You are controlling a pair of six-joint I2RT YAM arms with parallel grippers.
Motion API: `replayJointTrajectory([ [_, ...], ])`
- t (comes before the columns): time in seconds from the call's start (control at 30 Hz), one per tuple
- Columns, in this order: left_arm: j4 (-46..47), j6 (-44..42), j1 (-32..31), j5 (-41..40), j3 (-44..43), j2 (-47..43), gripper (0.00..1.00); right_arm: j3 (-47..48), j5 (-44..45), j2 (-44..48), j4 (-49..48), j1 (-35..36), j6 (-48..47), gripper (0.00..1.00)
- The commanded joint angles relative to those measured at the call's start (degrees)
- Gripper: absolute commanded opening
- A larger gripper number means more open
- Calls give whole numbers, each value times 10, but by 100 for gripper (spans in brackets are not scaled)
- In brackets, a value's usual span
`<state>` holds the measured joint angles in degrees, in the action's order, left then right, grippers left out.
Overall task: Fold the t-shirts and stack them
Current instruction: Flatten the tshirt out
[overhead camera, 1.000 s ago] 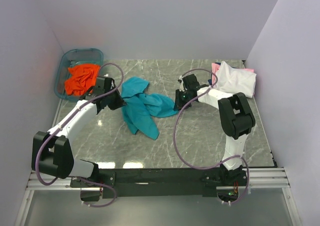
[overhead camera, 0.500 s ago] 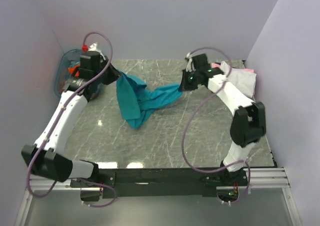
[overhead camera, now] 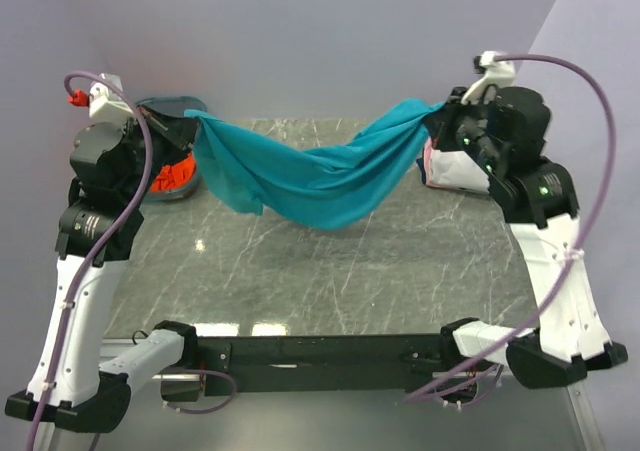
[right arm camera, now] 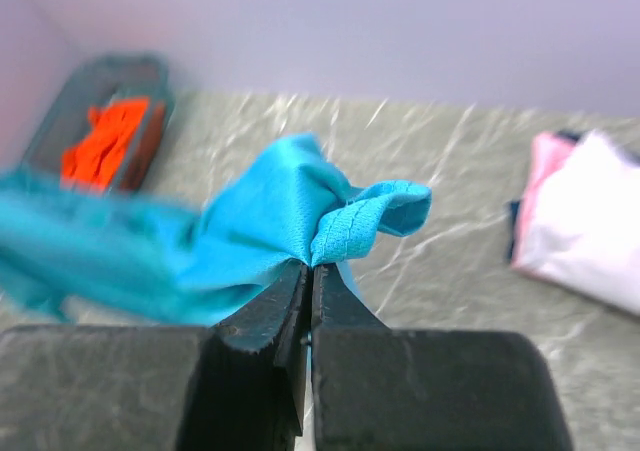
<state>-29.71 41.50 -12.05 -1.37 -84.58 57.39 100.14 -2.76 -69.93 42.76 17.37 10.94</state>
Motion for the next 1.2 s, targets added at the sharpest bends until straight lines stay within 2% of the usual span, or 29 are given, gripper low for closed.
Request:
replayJointTrajectory([
  [0.0, 14, 30, 3, 8, -6, -3, 0, 30, 76, 22, 8, -2, -24, 0],
  [0.13, 35, 54, 7, 31, 44, 28, 0, 19, 106, -4, -9, -17, -45, 0],
  [0.23, 78, 50, 12, 65, 89, 83, 0, 7, 63, -71, -21, -55, -42, 0],
  [0.27, 104, 37, 13, 77, 106, 101, 4, 2, 38, -91, -26, -63, -33, 0],
  [0.33, 116, 26, 19, 91, 107, 162, 20, 2, 13, -160, -33, -87, -24, 0],
  [0.37, 120, 10, 19, 105, 97, 184, 42, 7, -14, -185, -31, -94, -16, 0],
  [0.4, 123, 0, 19, 109, 93, 226, 51, 22, -24, -236, -28, -99, -12, 4],
  [0.43, 117, -4, 19, 115, 86, 243, 58, 32, -36, -261, -16, -108, -8, 34],
  [0.47, 109, -12, 19, 117, 73, 260, 65, 44, -43, -287, -2, -110, 1, 45],
  [0.5, 93, -18, 18, 120, 71, 280, 67, 66, -55, -332, 10, -112, 4, 58],
  [0.6, 78, -23, 17, 140, 104, 278, 68, 57, -85, -366, 23, -111, 8, 77],
  [0.63, 77, -26, 16, 143, 122, 269, 67, 40, -90, -361, 7, -111, 10, 78],
  [0.77, 64, -20, 14, 145, 251, 206, 62, -48, -120, -312, -35, -111, 19, 79],
  [0.87, 31, -2, 9, 134, 315, 154, 60, -97, -141, -277, -41, -110, 27, 79],
  [0.97, -27, 23, -4, 97, 346, 128, 58, -160, -163, -229, -60, -110, 42, 79],
  [1.17, -121, 21, -66, 59, 344, 138, 53, -269, -186, -173, -97, -107, 69, 77],
])
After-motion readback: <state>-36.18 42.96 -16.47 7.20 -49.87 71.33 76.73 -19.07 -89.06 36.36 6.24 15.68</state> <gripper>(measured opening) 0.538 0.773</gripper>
